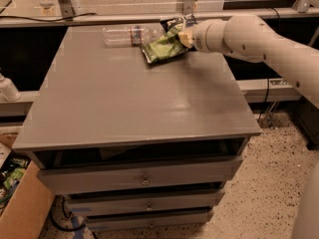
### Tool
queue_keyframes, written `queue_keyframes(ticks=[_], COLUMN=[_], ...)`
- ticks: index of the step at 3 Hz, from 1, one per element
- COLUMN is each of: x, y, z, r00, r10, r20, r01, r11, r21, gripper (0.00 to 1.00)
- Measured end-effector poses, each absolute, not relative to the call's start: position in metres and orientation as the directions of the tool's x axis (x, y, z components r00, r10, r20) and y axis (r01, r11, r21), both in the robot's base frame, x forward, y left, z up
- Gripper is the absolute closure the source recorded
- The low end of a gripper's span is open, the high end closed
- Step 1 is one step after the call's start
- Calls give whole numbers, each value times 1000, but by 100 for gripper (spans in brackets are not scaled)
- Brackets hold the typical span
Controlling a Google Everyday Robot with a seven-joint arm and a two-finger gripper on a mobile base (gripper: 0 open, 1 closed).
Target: Move green jalapeno chip bag near water bottle
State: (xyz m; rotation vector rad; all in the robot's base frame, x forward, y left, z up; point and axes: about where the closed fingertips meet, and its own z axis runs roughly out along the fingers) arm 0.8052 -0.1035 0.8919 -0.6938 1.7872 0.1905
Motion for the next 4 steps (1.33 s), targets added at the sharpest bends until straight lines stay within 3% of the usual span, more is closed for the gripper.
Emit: queue_keyframes(ticks=[1, 2, 4], x=[802, 792, 707], y=[-102, -89, -103], z=[888, 883, 921], r00=[-183, -187, -164], r10=[-368, -391, -452], r20=[-912, -901, -877], r01=[-554, -600, -720], r11=[805, 772, 663], r21=[-214, -210, -207], gripper=[12, 0, 0])
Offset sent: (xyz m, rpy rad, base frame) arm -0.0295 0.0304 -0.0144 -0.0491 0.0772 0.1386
